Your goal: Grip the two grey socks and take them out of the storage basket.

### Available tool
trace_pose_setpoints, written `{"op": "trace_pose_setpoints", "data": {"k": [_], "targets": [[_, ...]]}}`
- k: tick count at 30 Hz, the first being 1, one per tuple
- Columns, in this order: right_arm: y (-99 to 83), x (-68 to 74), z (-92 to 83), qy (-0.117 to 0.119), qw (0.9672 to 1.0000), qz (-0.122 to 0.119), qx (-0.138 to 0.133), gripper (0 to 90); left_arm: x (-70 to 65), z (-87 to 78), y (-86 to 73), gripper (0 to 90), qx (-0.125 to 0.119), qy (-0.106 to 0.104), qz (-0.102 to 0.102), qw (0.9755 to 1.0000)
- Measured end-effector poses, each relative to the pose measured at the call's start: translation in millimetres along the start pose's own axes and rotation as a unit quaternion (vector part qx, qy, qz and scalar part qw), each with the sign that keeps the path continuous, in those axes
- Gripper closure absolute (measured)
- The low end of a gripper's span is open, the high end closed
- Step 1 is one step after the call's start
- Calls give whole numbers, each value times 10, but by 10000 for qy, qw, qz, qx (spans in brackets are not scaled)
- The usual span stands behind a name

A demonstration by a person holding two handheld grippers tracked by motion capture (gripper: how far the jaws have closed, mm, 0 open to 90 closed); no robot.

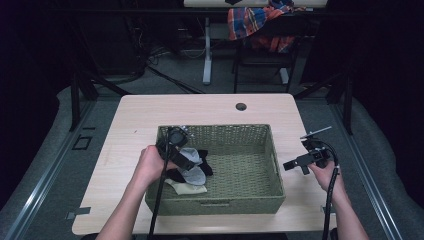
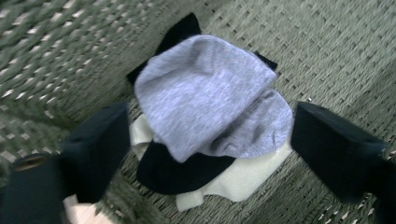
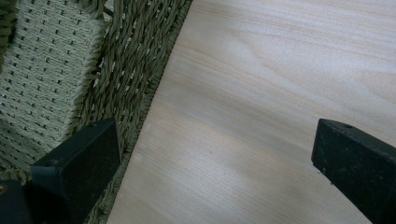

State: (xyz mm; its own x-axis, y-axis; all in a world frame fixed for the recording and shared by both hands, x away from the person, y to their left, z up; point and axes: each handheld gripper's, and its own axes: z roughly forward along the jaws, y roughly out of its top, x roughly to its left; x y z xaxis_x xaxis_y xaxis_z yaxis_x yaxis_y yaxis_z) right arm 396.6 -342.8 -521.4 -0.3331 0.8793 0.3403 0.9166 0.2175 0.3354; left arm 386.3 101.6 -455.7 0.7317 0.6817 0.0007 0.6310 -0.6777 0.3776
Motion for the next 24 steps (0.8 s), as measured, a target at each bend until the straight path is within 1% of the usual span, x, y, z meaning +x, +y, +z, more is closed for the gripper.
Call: {"op": "trace_pose_setpoints", "data": {"k": [1, 2, 3, 6, 8, 9, 11, 12, 13, 14, 16, 17, 18, 19, 21, 22, 23, 24], "targets": [[0, 0, 0, 0, 10000, 0, 0, 8, 0, 0, 0, 171, 0, 0, 0, 10000], [-3, 11, -3, -24, 10000, 72, 9, 9, -19, 33, 18, 205, 52, 25, 23, 10000], [-3, 11, -3, -24, 10000, 72, 9, 9, -25, 51, 29, 205, 102, 31, 62, 9999], [-5, 13, -4, -28, 10000, 63, 3, 9, -64, 137, 59, 271, 276, 110, 182, 9994], [-6, 17, -4, -30, 10000, 62, 8, 8, -84, 182, 66, 368, 425, 161, 293, 9985], [-6, 17, -4, -30, 10000, 62, 8, 8, -89, 191, 65, 368, 438, 176, 298, 9984], [-5, 16, -3, -31, 10000, 59, 10, 8, -93, 223, 58, 448, 463, 240, 348, 9980], [-6, 18, -4, -30, 10000, 60, 10, 8, -86, 232, 54, 527, 448, 233, 341, 9981], [-6, 18, -4, -30, 10000, 60, 10, 8, -83, 239, 51, 527, 444, 202, 337, 9982], [-5, 18, -4, -29, 10000, 56, 14, 8, -78, 245, 47, 559, 429, 198, 360, 9982], [-4, 10, -3, -11, 10000, 4, 6, 8, -71, 251, 41, 644, 350, 206, 338, 9986], [-4, 14, -7, -16, 10000, 33, 28, 8, -68, 252, 40, 688, 342, 200, 331, 9987], [-4, 13, -7, -14, 10000, 32, 34, 9, -66, 252, 39, 755, 336, 185, 327, 9987], [-4, 13, -7, -14, 10000, 32, 34, 9, -65, 249, 39, 755, 328, 174, 328, 9988], [6, -1, -18, -5, 9999, -93, 124, 8, -67, 240, 39, 805, 290, 186, 327, 9989], [7, 2, -23, -7, 9998, -70, 159, 9, -65, 226, 42, 819, 279, 174, 306, 9990], [-3, 11, -10, -6, 10000, 18, 42, 9, -61, 216, 45, 834, 288, 164, 305, 9990], [-1, 3, -16, 5, 10000, -14, 69, 8, -58, 203, 49, 841, 271, 164, 276, 9991]]}}
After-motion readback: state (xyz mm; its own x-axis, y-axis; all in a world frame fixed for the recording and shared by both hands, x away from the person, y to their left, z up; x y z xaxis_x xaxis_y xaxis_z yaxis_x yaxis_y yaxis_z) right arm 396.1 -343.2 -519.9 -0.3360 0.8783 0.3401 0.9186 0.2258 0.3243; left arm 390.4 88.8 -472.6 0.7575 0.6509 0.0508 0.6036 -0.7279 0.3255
